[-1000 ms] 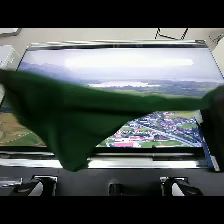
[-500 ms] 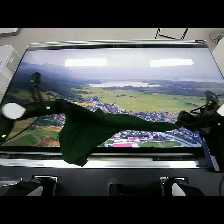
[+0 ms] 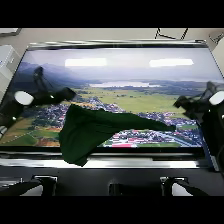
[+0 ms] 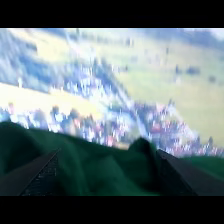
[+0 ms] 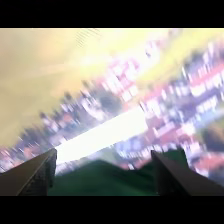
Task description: Fold the clothes and pants, and hang the long-sleeved shirts on hangers.
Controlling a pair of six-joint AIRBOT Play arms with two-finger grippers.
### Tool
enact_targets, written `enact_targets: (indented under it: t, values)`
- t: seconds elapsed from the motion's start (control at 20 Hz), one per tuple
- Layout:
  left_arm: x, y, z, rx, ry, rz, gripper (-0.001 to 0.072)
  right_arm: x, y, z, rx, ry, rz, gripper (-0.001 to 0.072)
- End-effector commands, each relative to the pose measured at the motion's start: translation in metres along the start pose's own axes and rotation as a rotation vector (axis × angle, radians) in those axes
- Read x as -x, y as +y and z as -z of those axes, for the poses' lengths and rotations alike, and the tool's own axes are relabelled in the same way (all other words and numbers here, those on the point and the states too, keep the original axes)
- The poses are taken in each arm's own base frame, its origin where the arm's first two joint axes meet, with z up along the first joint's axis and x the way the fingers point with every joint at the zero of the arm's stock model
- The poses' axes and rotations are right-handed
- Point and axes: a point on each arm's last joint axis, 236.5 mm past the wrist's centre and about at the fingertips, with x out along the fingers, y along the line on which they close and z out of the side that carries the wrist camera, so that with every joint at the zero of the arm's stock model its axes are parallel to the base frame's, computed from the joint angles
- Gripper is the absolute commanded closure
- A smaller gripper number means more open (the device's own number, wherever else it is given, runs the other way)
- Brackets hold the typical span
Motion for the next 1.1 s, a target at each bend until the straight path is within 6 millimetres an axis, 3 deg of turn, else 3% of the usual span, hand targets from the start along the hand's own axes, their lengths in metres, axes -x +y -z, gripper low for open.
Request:
enact_targets:
  t: [0.0, 0.1, 0.2, 0.25, 0.4, 0.6, 0.7, 0.85, 0.95, 1.0, 1.05]
  values:
    - [0.042, 0.032, -0.037, 0.042, 0.025, -0.033, 0.0000, 0.031, 0.032, -0.044, 0.119, -0.070, -0.049, 0.0023]
    - [0.077, 0.084, -0.009, 0.155, 0.188, -0.138, 0.0001, 0.037, 0.038, -0.026, 0.191, 0.029, -0.064, 0.0025]
    - [0.111, 0.131, 0.054, 0.263, 0.425, -0.247, 0.0001, 0.033, 0.040, 0.023, 0.227, 0.233, -0.109, 0.0041]
    - [0.120, 0.141, 0.084, 0.304, 0.515, -0.258, 0.0001, 0.030, 0.042, 0.050, 0.245, 0.331, -0.151, 0.0044]
    - [0.118, 0.151, 0.167, 0.422, 0.637, -0.249, 0.0002, 0.009, 0.029, 0.114, 0.175, 0.534, -0.194, 0.0043]
    - [0.089, 0.125, 0.252, 0.500, 0.709, -0.118, 0.0002, -0.014, 0.026, 0.178, 0.058, 0.684, -0.287, 0.0040]
    - [0.074, 0.113, 0.268, 0.533, 0.690, -0.067, 0.0003, -0.025, 0.027, 0.197, 0.062, 0.701, -0.281, 0.0040]
    - [0.060, 0.105, 0.271, 0.532, 0.654, -0.046, 0.0006, -0.044, 0.050, 0.213, 0.154, 0.657, -0.271, 0.0021]
    - [0.051, 0.108, 0.267, 0.523, 0.622, -0.071, 0.0134, -0.056, 0.074, 0.215, 0.164, 0.593, -0.282, 0.0021]
    - [0.047, 0.110, 0.264, 0.532, 0.599, -0.087, 0.0135, -0.061, 0.086, 0.218, 0.168, 0.574, -0.298, 0.0021]
    - [0.043, 0.111, 0.260, 0.538, 0.577, -0.098, 0.0216, -0.065, 0.099, 0.224, 0.163, 0.573, -0.320, 0.0017]
